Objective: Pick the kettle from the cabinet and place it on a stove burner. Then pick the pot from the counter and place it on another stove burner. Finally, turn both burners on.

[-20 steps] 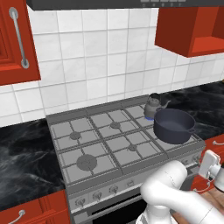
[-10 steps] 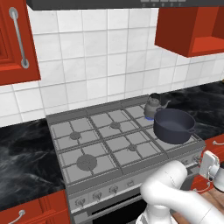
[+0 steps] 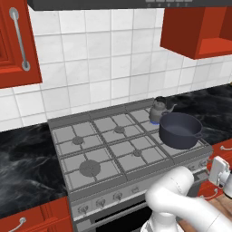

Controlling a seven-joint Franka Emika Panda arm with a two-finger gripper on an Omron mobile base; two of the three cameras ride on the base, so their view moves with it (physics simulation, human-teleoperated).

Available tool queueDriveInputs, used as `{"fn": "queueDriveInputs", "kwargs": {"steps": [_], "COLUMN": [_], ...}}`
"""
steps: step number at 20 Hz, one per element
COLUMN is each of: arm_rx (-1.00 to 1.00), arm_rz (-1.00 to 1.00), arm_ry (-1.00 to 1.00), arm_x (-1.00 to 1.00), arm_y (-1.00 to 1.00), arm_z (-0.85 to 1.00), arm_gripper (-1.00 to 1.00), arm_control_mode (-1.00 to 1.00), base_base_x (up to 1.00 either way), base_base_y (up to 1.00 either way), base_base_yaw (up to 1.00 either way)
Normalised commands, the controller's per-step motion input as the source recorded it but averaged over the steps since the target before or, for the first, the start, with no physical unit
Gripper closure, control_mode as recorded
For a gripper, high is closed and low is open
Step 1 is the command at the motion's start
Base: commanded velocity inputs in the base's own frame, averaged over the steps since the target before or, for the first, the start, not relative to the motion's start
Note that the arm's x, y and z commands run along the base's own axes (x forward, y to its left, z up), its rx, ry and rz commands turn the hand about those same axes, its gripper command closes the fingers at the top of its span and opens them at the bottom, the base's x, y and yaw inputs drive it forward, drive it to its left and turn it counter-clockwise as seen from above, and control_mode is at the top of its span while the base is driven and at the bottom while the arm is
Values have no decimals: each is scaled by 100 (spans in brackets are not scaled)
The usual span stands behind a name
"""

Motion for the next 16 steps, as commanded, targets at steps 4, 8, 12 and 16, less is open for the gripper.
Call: {"fn": "queueDriveInputs", "kwargs": {"steps": [4, 8, 12, 16], "arm_rx": [0, 0, 0, 0], "arm_rz": [0, -1, -2, -2], "arm_ry": [0, 0, 0, 0], "arm_x": [-12, -14, -16, -18], "arm_y": [-27, -28, -32, -27], "arm_z": [0, 0, 2, 3], "arm_gripper": [-100, -100, -100, -100], "arm_control_mode": [-100, -100, -100, -100], "base_base_x": [0, 0, 0, 0], "base_base_y": [0, 0, 0, 0], "base_base_yaw": [0, 0, 0, 0]}}
